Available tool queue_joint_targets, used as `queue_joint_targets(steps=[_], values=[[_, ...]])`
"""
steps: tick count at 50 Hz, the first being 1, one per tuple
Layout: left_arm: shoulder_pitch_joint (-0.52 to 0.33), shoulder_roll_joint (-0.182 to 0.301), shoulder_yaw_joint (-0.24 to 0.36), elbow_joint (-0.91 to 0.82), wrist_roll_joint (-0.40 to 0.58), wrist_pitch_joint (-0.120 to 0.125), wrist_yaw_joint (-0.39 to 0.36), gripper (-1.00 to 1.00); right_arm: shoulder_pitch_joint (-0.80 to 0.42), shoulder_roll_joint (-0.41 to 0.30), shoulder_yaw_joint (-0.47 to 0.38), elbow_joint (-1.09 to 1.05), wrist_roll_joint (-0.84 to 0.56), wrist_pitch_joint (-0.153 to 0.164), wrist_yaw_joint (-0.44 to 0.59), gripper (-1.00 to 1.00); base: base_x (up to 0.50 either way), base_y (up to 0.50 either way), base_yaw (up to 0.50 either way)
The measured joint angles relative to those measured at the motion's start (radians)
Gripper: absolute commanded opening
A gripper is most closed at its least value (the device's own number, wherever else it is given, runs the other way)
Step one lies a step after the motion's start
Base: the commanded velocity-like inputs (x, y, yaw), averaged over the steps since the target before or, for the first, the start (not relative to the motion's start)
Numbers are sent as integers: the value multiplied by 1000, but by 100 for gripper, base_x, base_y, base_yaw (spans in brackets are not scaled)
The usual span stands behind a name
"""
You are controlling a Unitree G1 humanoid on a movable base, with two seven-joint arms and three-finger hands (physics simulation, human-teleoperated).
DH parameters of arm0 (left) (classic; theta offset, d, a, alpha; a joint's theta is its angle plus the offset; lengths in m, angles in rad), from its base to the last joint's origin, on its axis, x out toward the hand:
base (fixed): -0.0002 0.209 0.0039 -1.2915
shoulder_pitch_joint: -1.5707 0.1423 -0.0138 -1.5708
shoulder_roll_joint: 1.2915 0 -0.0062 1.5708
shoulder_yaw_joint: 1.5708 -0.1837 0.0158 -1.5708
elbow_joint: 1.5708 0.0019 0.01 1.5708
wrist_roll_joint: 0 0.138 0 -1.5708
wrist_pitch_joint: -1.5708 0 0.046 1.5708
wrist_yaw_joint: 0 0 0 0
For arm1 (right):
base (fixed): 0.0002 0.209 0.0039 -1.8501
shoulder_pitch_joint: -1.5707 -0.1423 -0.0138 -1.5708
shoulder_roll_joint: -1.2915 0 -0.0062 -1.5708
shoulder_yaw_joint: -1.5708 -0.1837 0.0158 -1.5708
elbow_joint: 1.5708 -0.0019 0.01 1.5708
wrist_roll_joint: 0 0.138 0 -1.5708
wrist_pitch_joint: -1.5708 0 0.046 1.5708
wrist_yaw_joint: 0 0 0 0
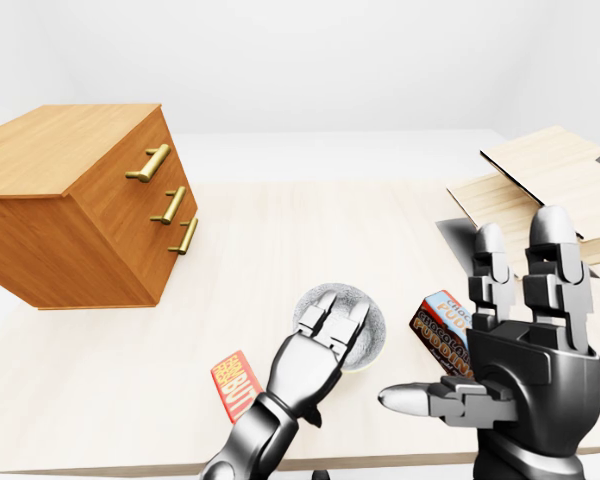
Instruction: Close the top drawer of the cabinet and put the bowl on top of it.
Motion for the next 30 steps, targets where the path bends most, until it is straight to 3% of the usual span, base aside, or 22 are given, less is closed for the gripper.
queue_joint_targets(steps=[30], values=[[-48, -40, 82, 170, -12, 0, 36, 100, 4, -1, 17, 10, -13, 0, 2, 100, 0, 0, 0]])
